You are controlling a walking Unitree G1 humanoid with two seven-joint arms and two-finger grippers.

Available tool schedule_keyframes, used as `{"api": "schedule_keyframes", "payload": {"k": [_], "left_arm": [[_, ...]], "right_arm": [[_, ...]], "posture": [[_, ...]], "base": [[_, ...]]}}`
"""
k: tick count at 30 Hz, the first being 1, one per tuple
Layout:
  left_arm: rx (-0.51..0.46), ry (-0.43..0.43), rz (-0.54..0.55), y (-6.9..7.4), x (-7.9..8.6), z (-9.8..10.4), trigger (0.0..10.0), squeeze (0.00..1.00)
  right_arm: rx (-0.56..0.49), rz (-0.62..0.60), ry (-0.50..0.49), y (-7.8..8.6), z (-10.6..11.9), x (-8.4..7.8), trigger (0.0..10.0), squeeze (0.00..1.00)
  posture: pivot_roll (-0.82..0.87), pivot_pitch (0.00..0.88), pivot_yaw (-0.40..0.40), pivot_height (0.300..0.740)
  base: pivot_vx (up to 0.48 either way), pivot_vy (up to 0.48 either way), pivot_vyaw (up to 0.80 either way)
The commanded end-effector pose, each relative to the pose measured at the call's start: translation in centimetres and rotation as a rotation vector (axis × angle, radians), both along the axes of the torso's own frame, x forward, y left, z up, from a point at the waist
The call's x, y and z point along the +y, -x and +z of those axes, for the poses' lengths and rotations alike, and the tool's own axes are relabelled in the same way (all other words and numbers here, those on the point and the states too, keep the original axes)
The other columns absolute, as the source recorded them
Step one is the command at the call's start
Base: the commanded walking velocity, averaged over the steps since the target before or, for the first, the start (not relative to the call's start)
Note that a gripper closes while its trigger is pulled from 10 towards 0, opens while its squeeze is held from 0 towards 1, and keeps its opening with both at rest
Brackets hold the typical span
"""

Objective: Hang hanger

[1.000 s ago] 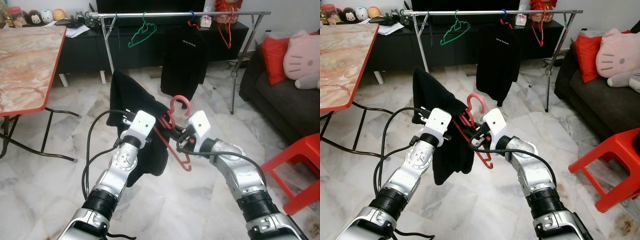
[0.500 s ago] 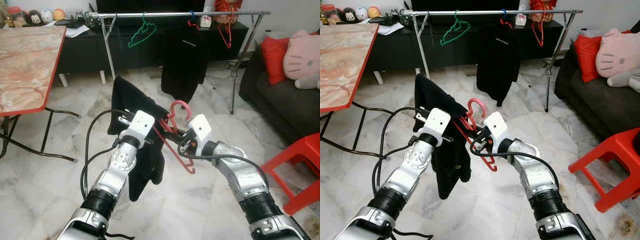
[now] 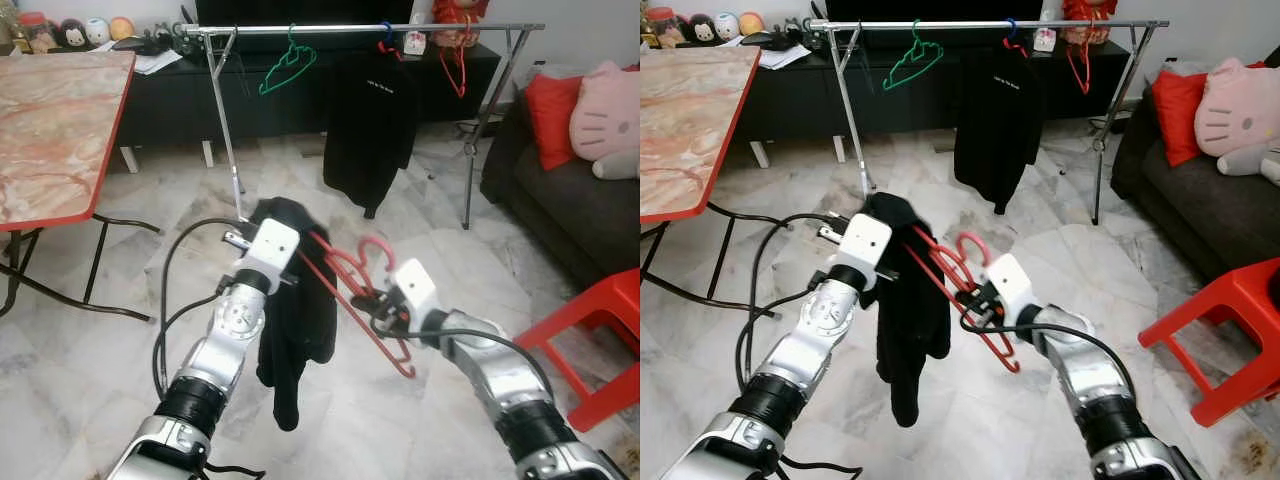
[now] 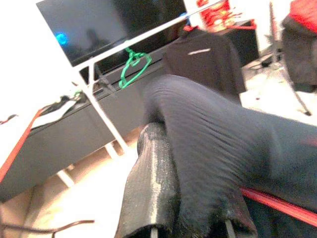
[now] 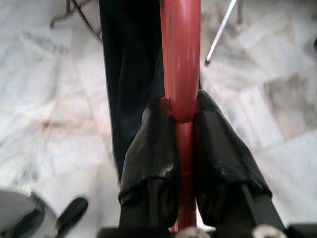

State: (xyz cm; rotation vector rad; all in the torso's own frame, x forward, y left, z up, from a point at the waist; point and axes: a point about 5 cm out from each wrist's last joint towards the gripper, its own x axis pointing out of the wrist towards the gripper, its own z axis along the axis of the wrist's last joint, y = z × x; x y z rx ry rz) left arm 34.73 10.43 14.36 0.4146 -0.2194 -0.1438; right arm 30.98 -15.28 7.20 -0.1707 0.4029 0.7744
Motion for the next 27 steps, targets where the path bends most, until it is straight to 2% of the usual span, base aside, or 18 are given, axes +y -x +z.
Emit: {"api": "schedule_keyframes", "payload": {"k": [1,2,5,11,14,15,17,19,23,26,27], "left_arm": [[-0.025,0.004,0.021,-0.3,0.0,0.7,0.0,0.0],[-0.02,0.002,0.035,-0.4,0.2,0.7,0.0,0.0],[-0.016,0.002,0.042,-0.5,0.4,0.6,0.0,0.0],[0.018,0.01,0.058,-0.5,0.5,0.0,0.0,0.0],[0.021,0.011,0.059,-0.5,0.4,-0.1,0.0,0.0],[0.026,0.009,0.067,-0.6,0.5,-0.2,0.0,0.0],[0.037,0.016,0.089,-0.7,0.9,-0.4,0.0,0.0],[0.044,0.051,0.106,-0.8,1.3,-0.4,0.0,0.0],[0.049,0.123,0.118,-0.9,1.4,0.0,0.0,0.0],[0.039,0.117,0.125,-1.0,1.4,0.2,0.0,0.0],[0.037,0.113,0.126,-1.0,1.5,0.3,0.0,0.0]], "right_arm": [[0.047,0.029,0.035,0.7,-0.8,-0.3,0.0,0.0],[0.077,0.096,0.039,1.9,-1.3,-0.5,0.0,0.0],[0.086,0.124,0.04,2.5,-1.4,-0.6,0.0,0.0],[0.15,0.247,0.02,5.3,-1.8,-1.7,0.0,0.0],[0.154,0.27,0.02,5.8,-1.8,-1.9,0.0,0.0],[0.168,0.303,0.026,6.4,-1.8,-2.0,0.0,0.0],[0.205,0.359,0.065,7.4,-2.2,-2.2,0.0,0.0],[0.235,0.361,0.124,7.8,-2.7,-2.6,0.0,0.0],[0.263,0.313,0.287,7.8,-4.4,-3.6,0.0,0.0],[0.253,0.264,0.352,7.4,-4.9,-4.1,0.0,0.0],[0.235,0.199,0.381,6.8,-4.9,-4.6,0.0,0.0]], "posture": [[-0.13,0.028,-0.078,0.74],[-0.13,0.031,-0.076,0.74],[-0.13,0.031,-0.075,0.74],[-0.15,0.021,-0.067,0.74],[-0.15,0.021,-0.067,0.74],[-0.15,0.017,-0.065,0.74],[-0.15,0.007,-0.064,0.74],[-0.15,0.003,-0.064,0.74],[-0.15,0.0,-0.063,0.74],[-0.15,0.0,-0.063,0.74],[-0.15,0.0,-0.063,0.74]], "base": [[0.0,0.0,0.0],[0.0,0.0,0.0],[0.0,0.0,0.0],[0.0,0.0,0.0],[0.0,0.0,0.0],[0.0,0.0,0.0],[0.0,0.0,0.0],[0.0,0.0,0.0],[0.0,0.0,0.0],[0.0,0.0,0.0],[0.0,0.0,0.0]]}}
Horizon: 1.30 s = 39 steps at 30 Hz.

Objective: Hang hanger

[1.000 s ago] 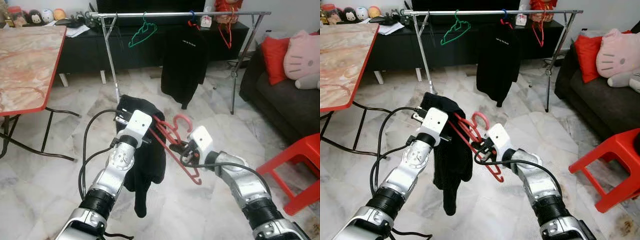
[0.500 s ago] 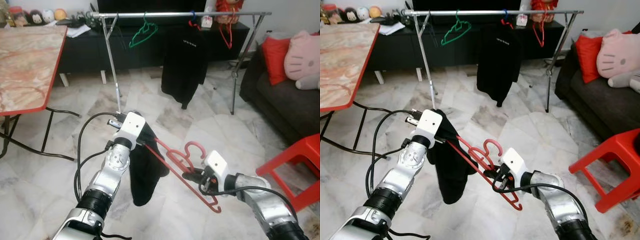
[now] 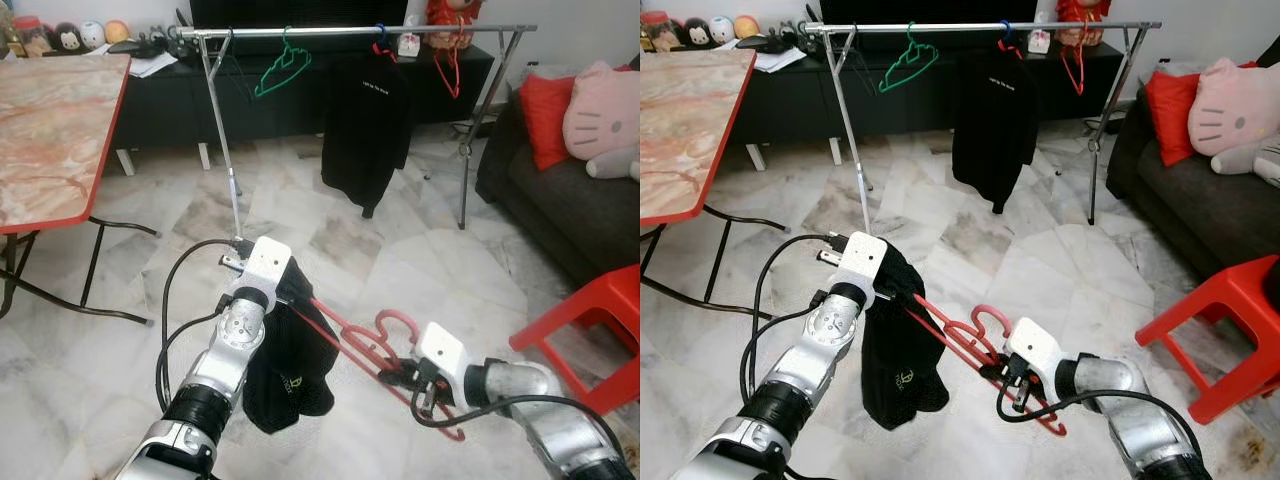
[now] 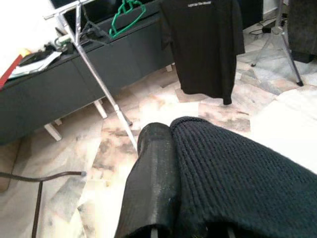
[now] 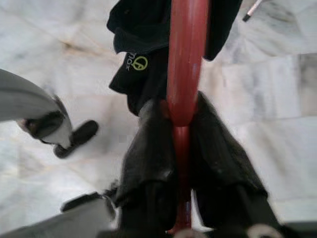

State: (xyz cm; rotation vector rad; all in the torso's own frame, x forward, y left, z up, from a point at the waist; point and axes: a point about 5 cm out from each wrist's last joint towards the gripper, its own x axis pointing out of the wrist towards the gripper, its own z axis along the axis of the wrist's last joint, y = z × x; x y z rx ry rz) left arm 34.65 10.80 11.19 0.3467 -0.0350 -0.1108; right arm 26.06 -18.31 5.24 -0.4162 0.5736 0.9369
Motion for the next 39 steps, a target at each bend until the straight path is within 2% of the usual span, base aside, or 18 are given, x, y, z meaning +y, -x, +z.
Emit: {"api": "schedule_keyframes", "payload": {"k": [1,3,6,8,9,10,13,15,17,19,20,22,29,33,35,39], "left_arm": [[-0.14,0.043,0.071,-1.1,1.2,3.5,0.0,0.0],[-0.127,0.039,0.049,-1.2,1.1,3.4,0.0,0.0],[-0.11,0.027,0.008,-1.0,0.7,3.2,0.0,0.0],[-0.102,0.03,-0.017,-0.9,0.4,3.1,0.0,0.0],[-0.082,0.022,-0.091,-0.7,-0.4,2.8,0.0,0.0],[-0.072,0.013,-0.126,-0.5,-0.7,2.7,0.0,0.0],[-0.052,-0.017,-0.184,-0.3,-1.4,2.3,0.0,0.0],[-0.013,-0.043,-0.28,0.3,-2.4,1.6,0.0,0.0],[0.008,-0.043,-0.311,0.6,-2.8,1.2,0.0,0.0],[0.024,-0.046,-0.321,0.7,-2.9,1.0,0.7,0.0],[0.024,-0.046,-0.321,0.7,-2.9,1.0,0.7,0.0],[0.045,-0.043,-0.33,0.8,-3.0,0.8,10.0,0.0],[0.033,-0.033,-0.302,0.6,-2.9,0.9,10.0,0.0],[0.006,-0.018,-0.254,0.3,-2.6,1.5,10.0,0.0],[-0.03,-0.003,-0.194,-0.1,-2.0,2.3,10.0,0.0],[-0.053,0.016,-0.118,-0.6,-1.2,2.9,10.0,0.0]], "right_arm": [[0.122,-0.033,0.151,1.8,-2.9,-1.6,0.0,0.0],[0.064,-0.14,0.165,0.7,-2.6,-2.3,0.0,0.0],[0.005,-0.211,0.142,-0.3,-2.2,-2.6,0.0,0.0],[-0.014,-0.227,0.112,-0.5,-2.0,-2.5,0.0,0.0],[-0.053,-0.245,0.056,-1.0,-1.4,-2.1,0.0,0.0],[-0.067,-0.249,0.04,-1.2,-1.2,-2.0,0.0,0.0],[-0.102,-0.268,0.033,-1.7,-0.8,-2.0,0.0,0.0],[-0.17,-0.308,0.002,-2.7,-0.1,-1.9,0.0,0.0],[-0.194,-0.315,-0.039,-3.1,0.5,-1.7,0.0,0.0],[-0.222,-0.323,-0.07,-3.4,1.0,-1.6,0.0,0.0],[-0.222,-0.323,-0.07,-3.4,1.0,-1.6,0.0,0.0],[-0.23,-0.324,-0.107,-3.6,1.5,-1.5,0.0,0.0],[-0.13,-0.155,-0.062,-2.1,0.5,-1.0,0.0,0.0],[-0.081,-0.096,0.001,-1.3,-0.2,-1.2,0.0,0.0],[-0.057,-0.03,0.108,-0.7,-0.8,-1.7,0.0,0.0],[-0.055,-0.022,0.142,-0.7,-0.6,-2.1,0.0,0.0]], "posture": [[-0.15,0.0,-0.063,0.74],[-0.15,0.0,-0.063,0.74],[-0.14,0.0,-0.064,0.74],[-0.14,0.0,-0.064,0.74],[-0.14,0.0,-0.064,0.74],[-0.14,0.0,-0.064,0.74],[-0.14,0.0,-0.064,0.74],[-0.14,0.005,-0.064,0.74],[-0.14,0.006,-0.064,0.74],[-0.14,0.008,-0.065,0.74],[-0.14,0.008,-0.065,0.74],[-0.14,0.012,-0.066,0.74],[-0.14,0.015,-0.066,0.74],[-0.14,0.023,-0.067,0.74],[-0.15,0.028,-0.069,0.74],[-0.15,0.032,-0.067,0.74]], "base": [[0.0,0.0,0.0],[0.0,0.0,0.0],[0.0,0.0,0.0],[0.0,0.0,0.0],[0.0,0.0,0.0],[0.0,0.0,0.0],[0.0,0.0,0.0],[0.0,0.0,0.0],[0.0,0.0,0.0],[0.0,0.0,0.0],[0.0,0.0,0.0],[0.0,0.0,0.0],[0.0,0.0,0.0],[0.0,0.0,0.0],[0.0,0.0,0.0],[0.0,0.0,0.0]]}}
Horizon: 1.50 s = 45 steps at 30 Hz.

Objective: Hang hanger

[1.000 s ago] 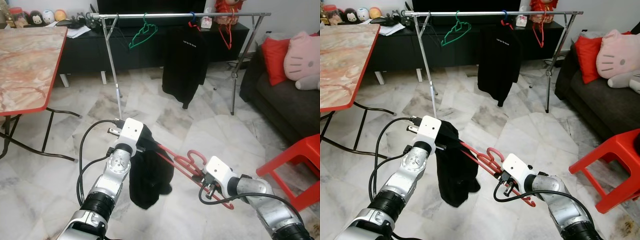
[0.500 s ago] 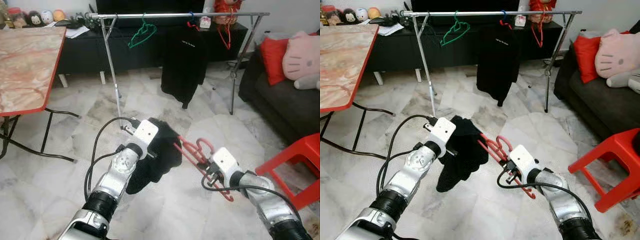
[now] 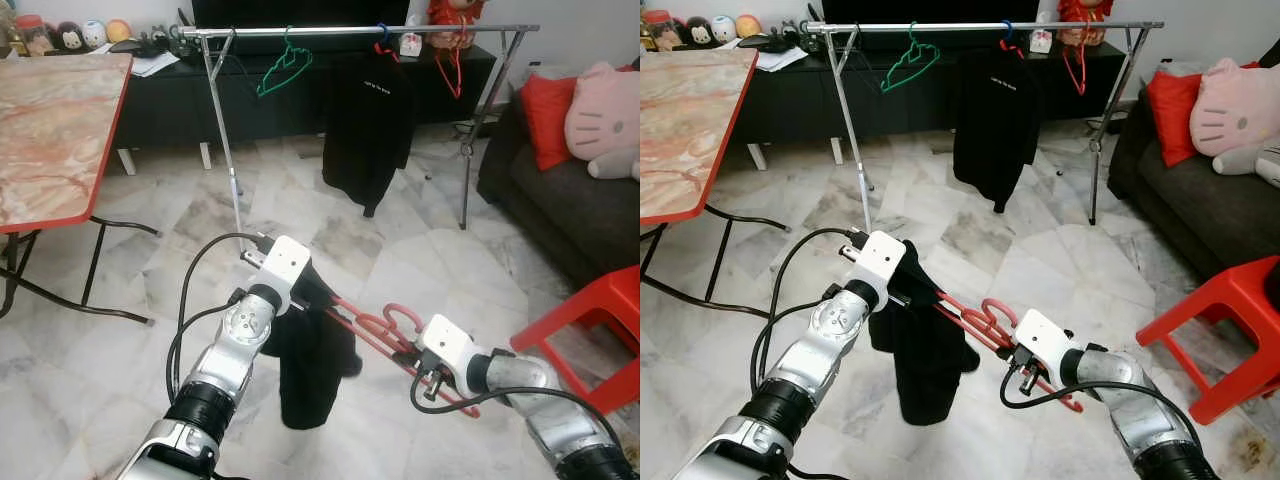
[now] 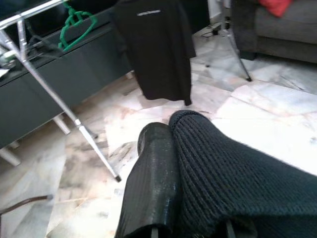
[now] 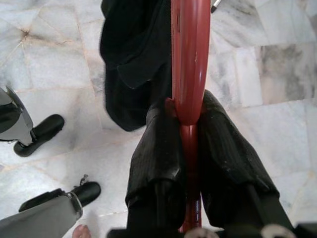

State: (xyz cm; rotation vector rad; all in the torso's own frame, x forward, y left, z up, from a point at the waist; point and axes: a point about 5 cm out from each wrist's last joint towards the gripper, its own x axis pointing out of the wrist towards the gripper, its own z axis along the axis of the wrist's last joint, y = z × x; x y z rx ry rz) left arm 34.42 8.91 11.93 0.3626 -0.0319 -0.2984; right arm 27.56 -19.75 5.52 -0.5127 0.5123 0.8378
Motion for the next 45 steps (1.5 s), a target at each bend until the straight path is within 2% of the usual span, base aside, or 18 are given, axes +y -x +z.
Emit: {"api": "schedule_keyframes", "payload": {"k": [1,5,8,9,15,18,23,24,25,28,35,36,38,42,45], "left_arm": [[-0.086,0.048,0.086,-0.9,0.9,2.2,10.0,0.0],[-0.041,0.032,0.153,-1.1,1.9,1.4,10.0,0.0],[-0.024,0.025,0.156,-1.1,2.0,1.2,10.0,0.0],[0.017,-0.002,0.152,-1.0,2.1,0.4,10.0,0.0],[0.113,-0.061,0.133,-0.7,2.2,-1.5,10.0,0.0],[0.179,-0.086,0.131,-0.8,2.9,-2.4,10.0,0.0],[0.301,-0.15,0.036,-0.1,3.2,-4.1,10.0,0.0],[0.375,-0.158,0.012,0.3,3.7,-5.0,10.0,0.0],[0.375,-0.158,0.012,0.3,3.7,-5.0,10.0,0.0],[0.489,-0.249,-0.078,1.4,4.5,-6.7,10.0,0.0],[0.585,-0.269,-0.117,2.2,5.0,-7.6,10.0,0.0],[0.609,-0.318,-0.143,2.6,5.1,-8.0,10.0,0.0],[0.626,-0.352,-0.149,2.8,5.5,-8.3,10.0,0.0],[0.642,-0.387,-0.162,3.0,5.8,-8.5,10.0,0.0],[0.638,-0.445,-0.116,3.0,6.8,-8.7,10.0,0.0]], "right_arm": [[0.064,0.046,0.08,1.0,-0.8,-0.7,0.0,0.0],[0.14,0.178,0.113,2.6,-0.7,-0.8,0.0,0.0],[0.148,0.179,0.121,2.7,-0.7,-1.0,0.0,0.0],[0.156,0.193,0.149,2.8,-0.4,-1.3,0.0,0.0],[0.178,0.248,0.164,3.2,0.8,-1.5,0.0,0.0],[0.168,0.257,0.218,3.0,1.2,-1.8,0.0,0.0],[0.199,0.27,0.195,3.7,1.2,-1.8,0.0,0.0],[0.211,0.279,0.222,4.0,1.2,-2.0,0.0,0.0],[0.211,0.279,0.222,4.0,1.2,-2.0,0.0,0.0],[0.223,0.275,0.272,4.1,1.0,-2.3,0.0,0.0],[0.234,0.228,0.344,3.9,0.5,-3.1,0.0,0.0],[0.234,0.224,0.366,3.8,0.4,-3.3,0.0,0.0],[0.222,0.205,0.373,3.6,0.5,-3.4,0.0,0.0],[0.21,0.183,0.388,3.3,0.6,-3.6,0.0,0.0],[0.207,0.179,0.396,3.3,0.5,-3.7,0.0,0.0]], "posture": [[-0.15,0.032,-0.067,0.74],[-0.15,0.029,-0.064,0.74],[-0.15,0.03,-0.064,0.74],[-0.15,0.027,-0.062,0.74],[-0.15,0.028,-0.058,0.74],[-0.15,0.043,-0.055,0.74],[-0.15,0.07,-0.058,0.74],[-0.15,0.067,-0.049,0.74],[-0.15,0.067,-0.049,0.74],[-0.15,0.076,-0.045,0.74],[-0.15,0.074,-0.045,0.74],[-0.15,0.073,-0.045,0.74],[-0.15,0.069,-0.044,0.74],[-0.15,0.067,-0.045,0.74],[-0.15,0.062,-0.045,0.74]], "base": [[0.0,0.0,0.0],[0.0,0.0,0.0],[0.0,0.0,0.0],[0.0,0.0,0.0],[0.0,0.0,0.0],[0.0,0.0,0.0],[0.0,0.0,0.0],[0.0,0.0,0.0],[0.0,0.0,0.0],[0.0,0.0,0.0],[0.0,0.0,0.0],[0.0,0.0,0.0],[0.0,0.0,0.0],[0.0,0.0,0.0],[0.0,0.0,0.0]]}}
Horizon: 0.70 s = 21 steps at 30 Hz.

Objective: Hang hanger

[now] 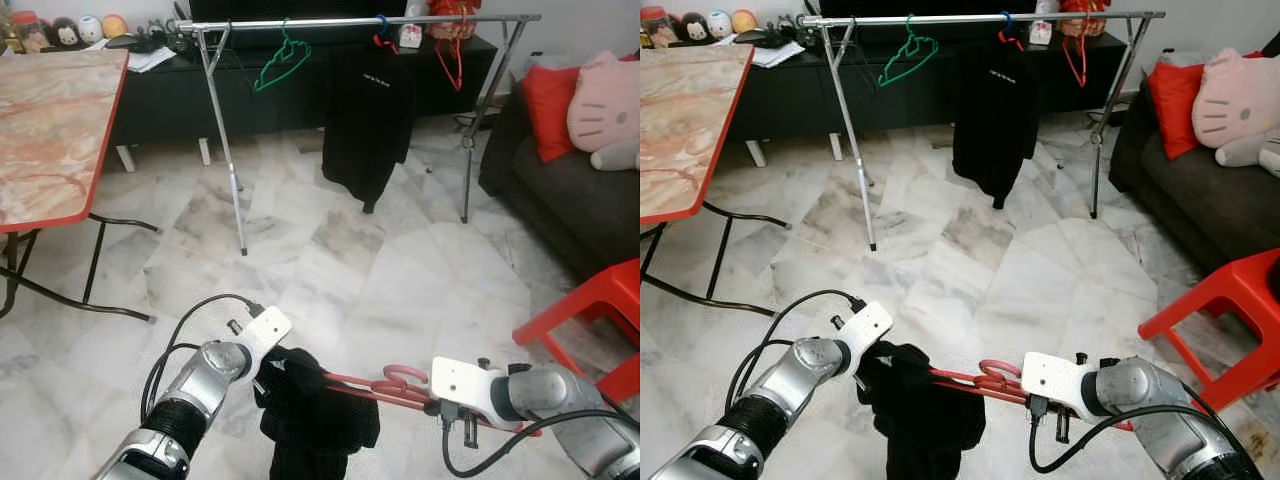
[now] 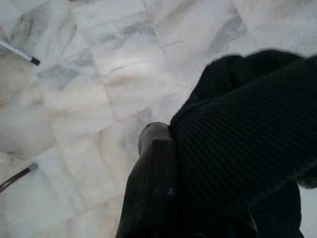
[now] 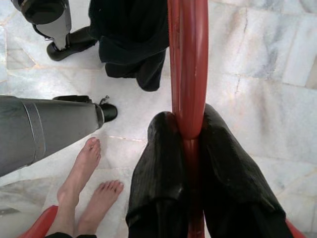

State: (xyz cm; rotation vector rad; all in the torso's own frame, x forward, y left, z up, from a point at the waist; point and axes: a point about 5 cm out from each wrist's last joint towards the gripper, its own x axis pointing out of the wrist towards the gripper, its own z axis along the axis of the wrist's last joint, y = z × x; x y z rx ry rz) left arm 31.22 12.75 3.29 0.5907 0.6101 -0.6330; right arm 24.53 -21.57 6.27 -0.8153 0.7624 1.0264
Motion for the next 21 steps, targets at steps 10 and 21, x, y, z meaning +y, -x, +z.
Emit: {"api": "schedule_keyframes", "payload": {"k": [10,21], "left_arm": [[-0.169,-0.079,0.29,-1.7,4.3,1.5,10.0,0.0],[-0.102,0.227,0.124,-1.1,1.1,2.6,10.0,0.0]], "right_arm": [[0.002,-0.059,0.067,-0.1,-0.1,-1.9,0.0,0.0],[0.006,-0.064,0.058,0.0,-0.8,-1.6,0.0,0.0]], "posture": [[-0.15,0.063,-0.047,0.74],[-0.15,0.074,-0.054,0.74]], "base": [[0.0,0.0,0.0],[0.0,0.0,0.0]]}}
